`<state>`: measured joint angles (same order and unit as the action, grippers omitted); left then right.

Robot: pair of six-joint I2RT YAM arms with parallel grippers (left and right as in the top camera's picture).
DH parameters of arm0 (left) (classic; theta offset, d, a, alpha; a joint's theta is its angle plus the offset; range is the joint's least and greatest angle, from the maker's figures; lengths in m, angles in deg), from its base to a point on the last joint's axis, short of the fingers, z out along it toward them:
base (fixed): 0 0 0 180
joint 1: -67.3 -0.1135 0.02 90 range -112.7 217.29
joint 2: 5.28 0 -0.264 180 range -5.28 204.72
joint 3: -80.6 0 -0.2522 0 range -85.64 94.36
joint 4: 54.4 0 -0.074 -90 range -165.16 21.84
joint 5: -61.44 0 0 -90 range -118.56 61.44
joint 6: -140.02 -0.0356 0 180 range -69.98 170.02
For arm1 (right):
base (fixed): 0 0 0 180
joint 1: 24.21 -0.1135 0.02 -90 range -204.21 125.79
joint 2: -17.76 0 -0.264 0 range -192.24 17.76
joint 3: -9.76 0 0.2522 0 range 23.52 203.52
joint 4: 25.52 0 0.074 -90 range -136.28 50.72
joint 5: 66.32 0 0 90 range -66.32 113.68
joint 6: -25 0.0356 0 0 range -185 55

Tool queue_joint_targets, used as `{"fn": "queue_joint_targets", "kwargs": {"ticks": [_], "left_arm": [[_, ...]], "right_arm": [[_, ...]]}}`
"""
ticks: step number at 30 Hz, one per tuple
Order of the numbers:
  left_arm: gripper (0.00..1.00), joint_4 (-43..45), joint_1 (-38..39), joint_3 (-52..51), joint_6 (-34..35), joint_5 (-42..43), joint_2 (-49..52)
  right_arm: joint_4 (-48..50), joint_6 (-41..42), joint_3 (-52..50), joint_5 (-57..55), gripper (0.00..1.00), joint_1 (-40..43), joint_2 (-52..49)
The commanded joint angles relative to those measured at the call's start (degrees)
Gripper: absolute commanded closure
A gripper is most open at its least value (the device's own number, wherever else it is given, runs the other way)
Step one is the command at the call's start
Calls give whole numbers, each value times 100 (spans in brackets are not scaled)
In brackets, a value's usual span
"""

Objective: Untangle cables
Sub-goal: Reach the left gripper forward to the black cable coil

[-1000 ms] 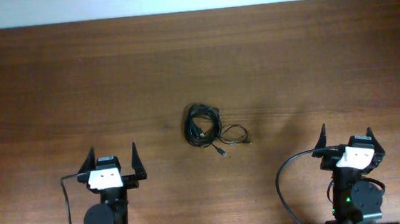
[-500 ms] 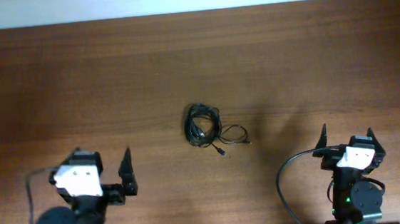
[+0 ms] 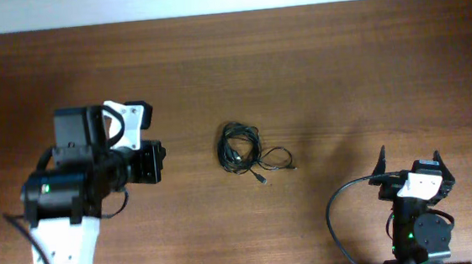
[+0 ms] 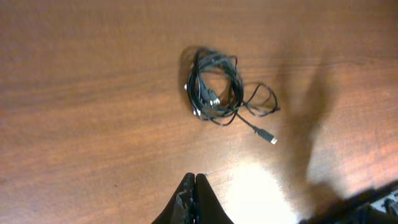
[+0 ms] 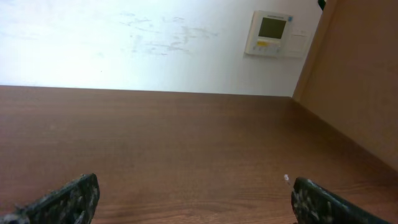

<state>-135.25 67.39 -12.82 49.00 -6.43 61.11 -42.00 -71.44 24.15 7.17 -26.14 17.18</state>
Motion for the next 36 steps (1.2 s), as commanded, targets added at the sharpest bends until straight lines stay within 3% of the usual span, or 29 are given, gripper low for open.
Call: {"fn": "queue_joint_targets", "kwargs": {"ticks": [1, 6, 7, 8, 11, 13, 17, 26, 31, 36], "left_arm": [[43, -229, 28, 31, 17, 103, 485], [26, -339, 162, 31, 24, 107, 1139], [3, -260, 256, 31, 46, 118, 1270], [1, -133, 321, 31, 63, 216, 1384], [1, 184, 463, 31, 96, 317, 1784], [1, 413, 573, 31, 643, 245, 2065], [1, 804, 955, 31, 1539, -896, 2184], [1, 1316, 1521, -374, 2098, -1150, 2192], [2, 2041, 1558, -857, 2120, -1191, 2201], [0, 2129, 1556, -1021, 2118, -1213, 2212]], "right_arm": [[-28, -2, -31, -68, 1, -31, 39], [-28, -2, -31, -68, 1, -31, 39], [-28, -2, -31, -68, 1, -31, 39], [-31, -2, -31, -68, 2, -31, 39], [-28, -2, -31, -68, 2, -31, 39], [-28, -2, -31, -68, 1, -31, 39], [-28, -2, -31, -68, 2, -31, 39], [-28, -2, -31, -68, 1, -31, 39], [-31, -2, -31, -68, 1, -31, 39], [-28, -2, -31, -68, 1, -31, 39]]}}
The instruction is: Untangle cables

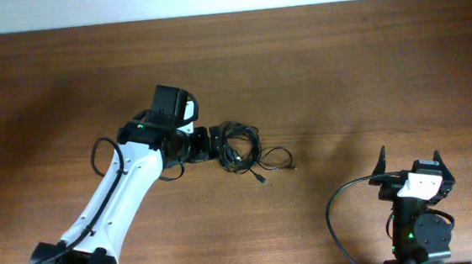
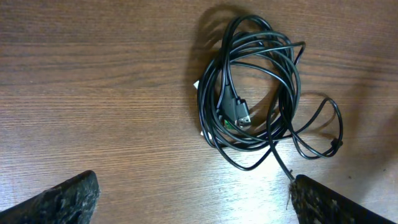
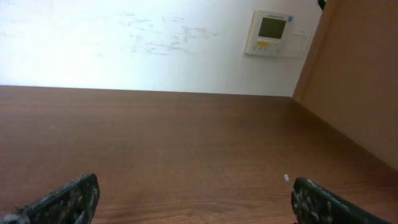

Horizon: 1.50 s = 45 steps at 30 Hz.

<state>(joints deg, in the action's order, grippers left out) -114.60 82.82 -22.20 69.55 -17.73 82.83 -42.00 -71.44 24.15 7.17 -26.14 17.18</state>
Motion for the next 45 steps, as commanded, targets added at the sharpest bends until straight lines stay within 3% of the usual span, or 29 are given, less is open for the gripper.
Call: {"fn": "queue_joint_targets", "kwargs": {"ticks": [1, 5, 8, 14, 18, 20, 30, 41, 45], "left_arm": [[0, 109, 13, -83, 63, -83, 39], [1, 614, 15, -83, 319, -138, 39], [8, 872, 24, -83, 535, -487, 94], [9, 1158, 232, -83, 529, -496, 787], [26, 1515, 232, -83, 531, -511, 1322], [27, 1515, 232, -83, 529, -514, 1460], [14, 1598, 232, -83, 529, -619, 1731], [9, 1775, 232, -83, 529, -649, 1731], [5, 1773, 232, -83, 531, -1128, 1731]], "right_arm": [[-31, -2, -31, -68, 1, -31, 39], [-28, -2, -31, -68, 1, -31, 39], [-28, -2, -31, -68, 2, -31, 39], [-28, -2, -31, -68, 1, -31, 39], [-31, -2, -31, -68, 1, -31, 39], [-28, -2, -31, -68, 1, -31, 39], [-28, -2, -31, -68, 1, -31, 39], [-28, -2, -31, -68, 1, -31, 39], [-28, -2, -31, -68, 1, -31, 39]]}}
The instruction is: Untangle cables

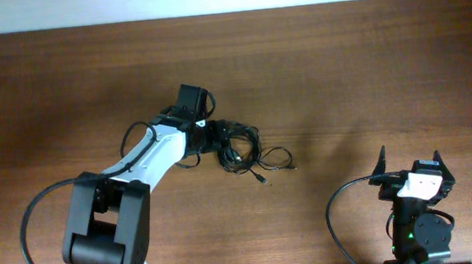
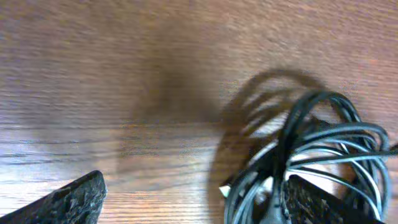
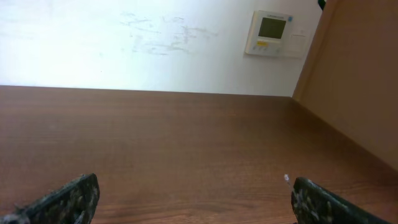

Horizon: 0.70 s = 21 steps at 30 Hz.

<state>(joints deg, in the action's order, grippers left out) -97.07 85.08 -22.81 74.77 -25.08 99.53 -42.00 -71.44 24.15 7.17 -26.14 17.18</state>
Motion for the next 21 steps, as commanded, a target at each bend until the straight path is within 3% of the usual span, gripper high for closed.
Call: {"fn": "queue_joint_targets", "kwargs": {"ticks": [1, 8, 21], "left_arm": [[5, 17, 7, -22, 9, -389, 61], [0, 24, 7, -262, 9, -352, 61], [1, 345, 22, -505, 9, -354, 61]], "right_arm": [[-28, -2, -31, -68, 1, -31, 39], [-31, -2, -31, -68, 2, -31, 39], [-31, -2, -31, -68, 1, -31, 39]]}}
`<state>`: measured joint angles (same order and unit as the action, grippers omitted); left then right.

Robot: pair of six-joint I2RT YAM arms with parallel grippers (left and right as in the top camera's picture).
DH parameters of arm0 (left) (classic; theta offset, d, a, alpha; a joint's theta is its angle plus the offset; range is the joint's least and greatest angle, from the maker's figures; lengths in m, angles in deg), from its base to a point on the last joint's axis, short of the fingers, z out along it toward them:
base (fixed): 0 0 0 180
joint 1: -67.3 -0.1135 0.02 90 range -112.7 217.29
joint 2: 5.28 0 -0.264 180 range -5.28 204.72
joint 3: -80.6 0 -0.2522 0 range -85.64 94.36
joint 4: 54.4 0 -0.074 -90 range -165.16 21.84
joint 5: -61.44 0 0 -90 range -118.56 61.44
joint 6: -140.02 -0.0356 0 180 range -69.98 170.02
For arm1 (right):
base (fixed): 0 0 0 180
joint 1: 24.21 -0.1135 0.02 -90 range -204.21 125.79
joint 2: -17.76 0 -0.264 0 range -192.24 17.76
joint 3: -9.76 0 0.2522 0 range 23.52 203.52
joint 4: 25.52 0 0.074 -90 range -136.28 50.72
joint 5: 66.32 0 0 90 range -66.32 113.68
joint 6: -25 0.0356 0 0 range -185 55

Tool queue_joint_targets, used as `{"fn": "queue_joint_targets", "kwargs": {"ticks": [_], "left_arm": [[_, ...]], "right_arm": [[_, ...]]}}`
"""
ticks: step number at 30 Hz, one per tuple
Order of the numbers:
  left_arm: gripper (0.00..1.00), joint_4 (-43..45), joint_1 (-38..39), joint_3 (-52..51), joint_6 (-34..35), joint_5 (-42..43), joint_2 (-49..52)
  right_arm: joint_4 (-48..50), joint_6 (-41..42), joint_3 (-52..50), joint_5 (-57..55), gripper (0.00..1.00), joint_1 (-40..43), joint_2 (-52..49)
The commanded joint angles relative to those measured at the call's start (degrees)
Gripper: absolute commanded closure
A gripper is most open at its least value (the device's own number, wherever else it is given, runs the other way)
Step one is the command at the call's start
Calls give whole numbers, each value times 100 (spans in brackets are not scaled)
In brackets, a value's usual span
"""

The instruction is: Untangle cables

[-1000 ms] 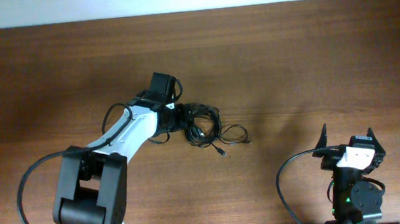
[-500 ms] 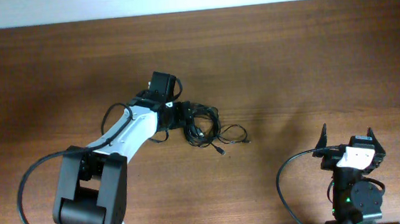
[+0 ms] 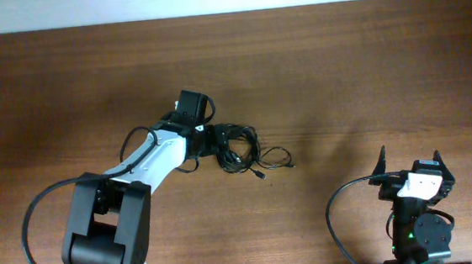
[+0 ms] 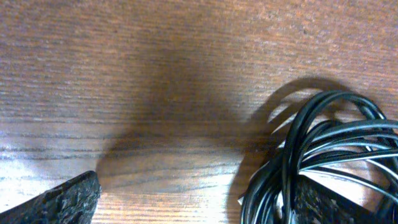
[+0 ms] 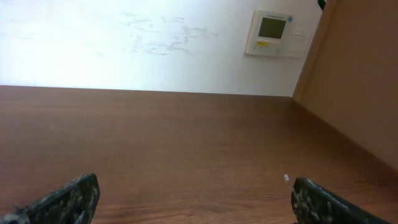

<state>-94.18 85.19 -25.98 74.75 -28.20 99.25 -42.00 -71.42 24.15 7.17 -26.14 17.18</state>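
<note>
A tangle of thin black cable [image 3: 241, 148] lies coiled mid-table, with a loose loop and a plug end trailing to its right. My left gripper [image 3: 213, 141] is down at the coil's left edge, its jaws wide open. In the left wrist view the coil [image 4: 323, 155] fills the lower right and the cable strands [image 4: 283, 186] lie between the open fingers [image 4: 68, 199], against the right one. My right gripper [image 3: 414, 169] stands open at the front right, far from the cable, with nothing between its fingers [image 5: 68, 199].
The brown wooden table [image 3: 340, 65] stretches bare around the coil. In the right wrist view a white wall carries a thermostat [image 5: 272, 32], and a wooden panel [image 5: 360, 87] rises at the right.
My left gripper has shifted slightly right toward the coil, so the cable strands now sit further in between its open fingers. The right arm is unchanged.
My left gripper was shut, well left of the coil. Then it was open just left of the coil, looking down on it. After that it was low at the coil's left edge, and now the strands lie between its fingers. The right arm stayed still.
</note>
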Motion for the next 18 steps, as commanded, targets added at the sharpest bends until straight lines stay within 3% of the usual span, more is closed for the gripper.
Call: {"fn": "queue_joint_targets", "kwargs": {"ticks": [1, 6, 7, 9, 10, 11, 12, 18], "left_arm": [[1, 122, 11, -188, 11, -44, 90], [0, 195, 11, -188, 11, -42, 90], [8, 188, 11, -188, 11, -39, 90], [43, 157, 13, -208, 11, -37, 90], [64, 160, 13, -243, 13, -33, 90], [94, 153, 13, -262, 11, -13, 90], [100, 129, 11, -262, 9, -15, 90], [96, -354, -133, 376, -212, -11, -442]], "right_arm": [[-28, -4, -31, -68, 1, -31, 39], [-28, -4, -31, -68, 2, -31, 39], [-28, -4, -31, -68, 1, -31, 39], [-28, -4, -31, -68, 1, -31, 39], [-31, -4, -31, -68, 1, -31, 39], [-28, -4, -31, -68, 2, -31, 39], [-28, -4, -31, -68, 2, -31, 39], [-28, -4, -31, -68, 1, -31, 39]]}}
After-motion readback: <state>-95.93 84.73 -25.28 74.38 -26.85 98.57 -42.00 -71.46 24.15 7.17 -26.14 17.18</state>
